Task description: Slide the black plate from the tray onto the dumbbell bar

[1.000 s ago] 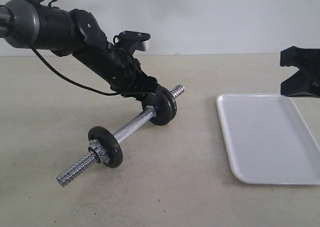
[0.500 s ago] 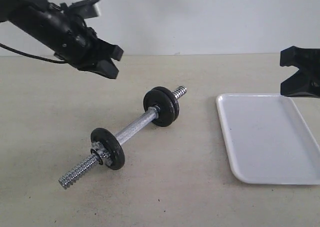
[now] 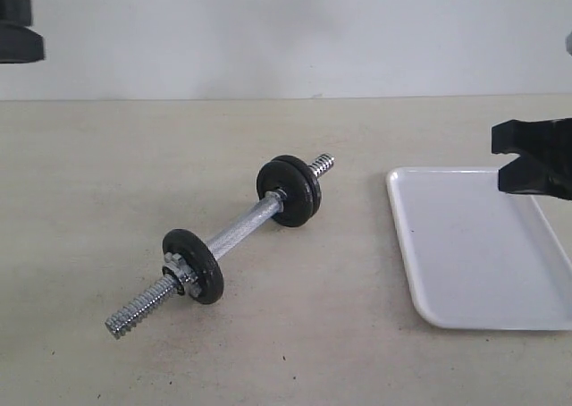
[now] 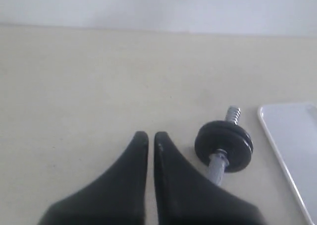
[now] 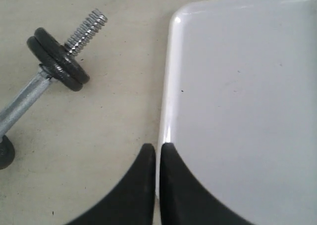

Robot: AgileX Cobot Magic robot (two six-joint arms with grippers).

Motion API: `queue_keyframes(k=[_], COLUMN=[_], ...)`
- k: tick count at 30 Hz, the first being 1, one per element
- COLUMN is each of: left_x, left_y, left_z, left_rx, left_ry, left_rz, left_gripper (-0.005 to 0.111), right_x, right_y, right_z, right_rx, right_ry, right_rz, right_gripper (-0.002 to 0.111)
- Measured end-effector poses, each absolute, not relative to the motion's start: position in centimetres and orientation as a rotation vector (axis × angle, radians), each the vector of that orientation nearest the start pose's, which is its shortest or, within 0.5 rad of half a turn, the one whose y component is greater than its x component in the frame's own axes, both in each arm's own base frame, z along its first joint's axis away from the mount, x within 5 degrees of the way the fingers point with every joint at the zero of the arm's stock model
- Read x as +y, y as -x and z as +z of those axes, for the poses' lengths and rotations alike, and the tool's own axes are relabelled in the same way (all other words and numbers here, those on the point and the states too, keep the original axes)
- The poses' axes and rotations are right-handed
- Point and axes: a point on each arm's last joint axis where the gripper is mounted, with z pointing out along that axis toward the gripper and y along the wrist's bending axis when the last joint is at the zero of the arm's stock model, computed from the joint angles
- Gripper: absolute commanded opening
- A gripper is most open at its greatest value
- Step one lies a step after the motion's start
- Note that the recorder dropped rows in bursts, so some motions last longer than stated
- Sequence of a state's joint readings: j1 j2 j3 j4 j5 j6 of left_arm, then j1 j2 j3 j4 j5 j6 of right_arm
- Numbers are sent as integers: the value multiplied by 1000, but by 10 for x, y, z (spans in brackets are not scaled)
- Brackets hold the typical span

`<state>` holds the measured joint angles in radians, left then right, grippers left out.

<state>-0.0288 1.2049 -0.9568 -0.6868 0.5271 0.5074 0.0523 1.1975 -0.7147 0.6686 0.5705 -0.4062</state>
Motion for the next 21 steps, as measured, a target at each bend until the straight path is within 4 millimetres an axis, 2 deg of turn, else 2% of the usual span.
queue_keyframes(k=[5, 9, 15, 21], left_x=[-24, -21, -19, -21], left_y=[-201, -162, -110, -67], left_z=[353, 359, 349, 334], left_rx=[1959, 1822, 1683, 1572], left_ry=[-11, 20, 38, 12], left_rz=[-368, -353, -360, -369], left_gripper=[4, 4, 4, 4], right_x=[62, 62, 61, 61], right_y=[-216, -208, -198, -197], right_z=[273, 286, 299, 302], right_rx=[2344, 2270, 2206, 2190], right_ry=[166, 190, 196, 174], right_rz=[512, 499, 498, 521], right_gripper=[0, 0, 0, 0])
